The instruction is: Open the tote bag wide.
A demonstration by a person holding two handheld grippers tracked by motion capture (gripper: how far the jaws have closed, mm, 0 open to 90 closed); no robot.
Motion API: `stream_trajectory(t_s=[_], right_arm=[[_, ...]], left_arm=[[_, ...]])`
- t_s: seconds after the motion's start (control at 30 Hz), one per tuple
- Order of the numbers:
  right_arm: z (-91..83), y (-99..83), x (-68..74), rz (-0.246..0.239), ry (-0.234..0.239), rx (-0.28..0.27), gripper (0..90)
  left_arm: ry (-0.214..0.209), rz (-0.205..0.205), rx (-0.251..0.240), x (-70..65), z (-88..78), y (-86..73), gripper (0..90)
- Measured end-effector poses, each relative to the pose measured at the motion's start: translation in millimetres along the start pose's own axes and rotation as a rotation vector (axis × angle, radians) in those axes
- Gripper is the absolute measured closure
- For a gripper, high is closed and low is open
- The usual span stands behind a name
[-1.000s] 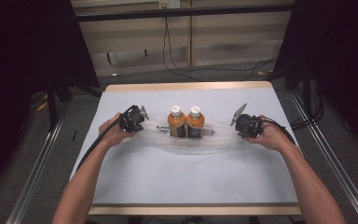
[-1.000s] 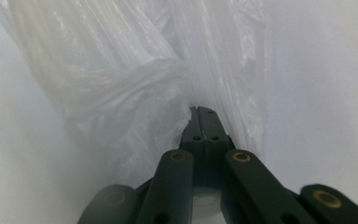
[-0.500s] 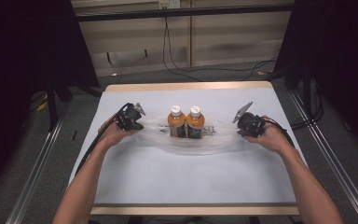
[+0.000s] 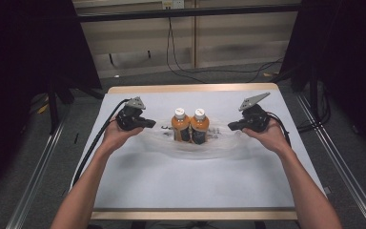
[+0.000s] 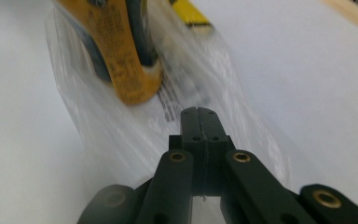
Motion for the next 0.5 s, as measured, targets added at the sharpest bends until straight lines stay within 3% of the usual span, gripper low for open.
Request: stream_trajectory(t_s=[0.1, 0.17, 0.23, 0.33, 0.4, 0.5], right_arm=[[0.5, 15.2, 4.9, -0.02, 0.009, -0.011, 90.0], [1.4, 25.1, 8.3, -0.028, 0.03, -0.017, 90.0], [5.4, 36.0, 10.5, -0.039, 0.038, -0.021, 90.0], [17.7, 46.4, 11.2, -0.041, 0.048, -0.014, 90.0], [30.1, 50.6, 13.6, -0.054, 0.052, 0.006, 90.0], [44.3, 52.3, 17.8, -0.068, 0.058, 0.034, 90.0]], left_arm=[[-0.028, 0.011, -0.047, -17.7, -0.7, 13.5, 90.0], [-0.053, 0.042, -0.064, -31.7, 2.6, 21.1, 90.0], [-0.101, 0.062, -0.083, -49.0, 7.6, 25.8, 90.0], [-0.134, 0.054, -0.118, -69.7, 17.6, 25.2, 90.0], [-0.145, 0.069, -0.098, -81.5, 28.7, 20.2, 90.0], [-0.15, 0.05, -0.083, -91.6, 44.4, 14.1, 90.0]])
Point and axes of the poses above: each handheld gripper's, and its own axes: z roughly forward along the jaws, y roughly out of its top, x roughly to its left, the point moved 7 cm from there along z, roughly forward along the jaws, and after that the axes turned 7 degrees about x, right-handed, at the moved point
